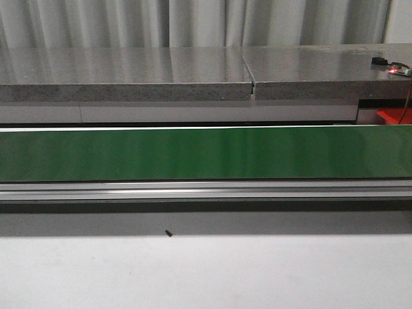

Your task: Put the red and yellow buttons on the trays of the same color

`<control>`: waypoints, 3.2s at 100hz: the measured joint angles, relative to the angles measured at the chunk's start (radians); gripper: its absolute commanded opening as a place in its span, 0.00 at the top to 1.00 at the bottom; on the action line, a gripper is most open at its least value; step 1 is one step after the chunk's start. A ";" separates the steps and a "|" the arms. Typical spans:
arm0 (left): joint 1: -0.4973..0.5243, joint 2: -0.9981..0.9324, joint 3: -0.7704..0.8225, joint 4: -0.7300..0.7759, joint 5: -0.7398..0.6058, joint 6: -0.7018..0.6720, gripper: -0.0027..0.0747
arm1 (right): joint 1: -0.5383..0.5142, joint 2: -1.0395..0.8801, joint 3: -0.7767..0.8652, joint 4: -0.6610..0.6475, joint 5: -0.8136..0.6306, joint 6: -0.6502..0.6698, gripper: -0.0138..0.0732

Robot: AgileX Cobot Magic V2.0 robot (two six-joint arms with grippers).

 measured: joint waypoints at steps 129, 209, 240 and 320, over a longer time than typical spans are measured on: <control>0.280 0.938 -0.597 -0.080 0.233 -0.003 0.24 | 0.000 0.000 0.000 0.000 -0.004 0.002 0.92; 0.280 1.036 -0.612 -0.086 0.204 -0.003 0.62 | 0.000 0.000 0.000 0.000 -0.004 0.002 0.92; 0.280 0.978 -0.602 -0.086 0.195 0.018 0.63 | 0.000 0.000 0.000 0.000 -0.004 0.002 0.92; 0.081 0.656 -0.424 -0.094 0.188 0.025 0.63 | 0.000 0.000 0.000 0.000 -0.004 0.002 0.92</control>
